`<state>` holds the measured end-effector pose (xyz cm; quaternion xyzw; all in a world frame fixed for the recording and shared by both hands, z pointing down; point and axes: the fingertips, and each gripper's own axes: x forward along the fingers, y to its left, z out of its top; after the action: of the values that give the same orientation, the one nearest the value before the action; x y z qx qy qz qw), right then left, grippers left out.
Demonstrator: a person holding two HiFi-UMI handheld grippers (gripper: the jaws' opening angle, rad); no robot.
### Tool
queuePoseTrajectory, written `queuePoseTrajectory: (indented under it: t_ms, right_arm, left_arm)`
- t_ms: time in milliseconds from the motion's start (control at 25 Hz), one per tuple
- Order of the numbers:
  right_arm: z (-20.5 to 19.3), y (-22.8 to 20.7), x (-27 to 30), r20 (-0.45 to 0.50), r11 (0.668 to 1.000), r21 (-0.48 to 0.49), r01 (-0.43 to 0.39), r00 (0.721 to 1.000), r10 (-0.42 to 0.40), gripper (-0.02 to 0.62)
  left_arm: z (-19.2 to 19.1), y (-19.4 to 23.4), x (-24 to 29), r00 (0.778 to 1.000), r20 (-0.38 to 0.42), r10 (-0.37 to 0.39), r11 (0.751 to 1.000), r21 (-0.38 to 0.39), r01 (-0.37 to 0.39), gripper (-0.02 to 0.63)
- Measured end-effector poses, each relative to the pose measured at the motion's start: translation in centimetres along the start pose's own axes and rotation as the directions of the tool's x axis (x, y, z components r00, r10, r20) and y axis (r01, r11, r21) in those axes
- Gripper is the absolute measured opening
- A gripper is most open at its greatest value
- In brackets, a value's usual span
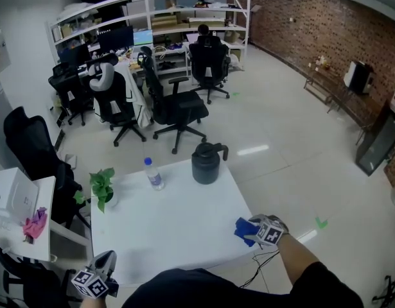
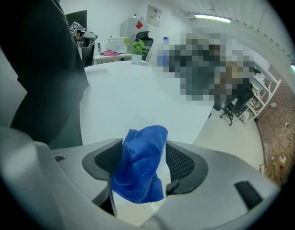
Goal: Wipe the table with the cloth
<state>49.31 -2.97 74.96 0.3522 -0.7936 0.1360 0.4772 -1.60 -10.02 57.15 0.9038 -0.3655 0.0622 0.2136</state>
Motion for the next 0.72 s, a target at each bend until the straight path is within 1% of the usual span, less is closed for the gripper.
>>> queuePoseTrajectory:
  t_ms: [160,280,360,400,480,600,720]
  right_arm:
    - [-1.3,0.5,1.7,-0.088,0.999,-0.033,-0.037,0.996,0.034,0.305]
    - [-1.6,0.8,2.9,-0.103,0.995,-0.076,-0.060,0.993,0.052,0.303]
    - [-1.4,1.1,3.2,-0.110,0.992,-0.111,-0.065,0.993,0.053,0.244]
    - [-1.4,1.1,3.2,-0.116,0.990,-0.124,-0.062,0.992,0.047,0.200]
    - [-1.2,1.1,3.3,-0.126,0.989,-0.138,-0.056,0.991,0.038,0.144]
    - [-0.3,1.3,3.1,-0.123,0.985,-0.154,-0.071,0.991,0.052,0.113]
    - [2.5,1.4,2.7,-0.063,0.986,-0.147,-0.084,0.995,0.075,0.110]
  left_arm:
    - [0.1,0.0,0.2,1.000,-0.006,0.000,1.000,-0.002,0.000,-0.002]
    - [0.2,0.3,0.2,1.000,-0.006,0.010,1.000,0.000,-0.010,-0.002]
    - [0.1,0.8,0.2,1.000,-0.006,0.017,1.000,-0.001,-0.017,-0.002]
    - [0.1,0.9,0.2,1.000,-0.005,0.021,1.000,-0.001,-0.021,-0.002]
    - [0.2,1.2,0.1,1.000,-0.002,0.027,1.000,0.001,-0.027,-0.002]
    - [0.2,1.7,-0.1,0.999,0.005,0.035,0.999,0.006,-0.035,-0.002]
    - [0.5,2.3,-0.3,0.999,0.018,0.043,0.999,0.007,-0.043,-0.002]
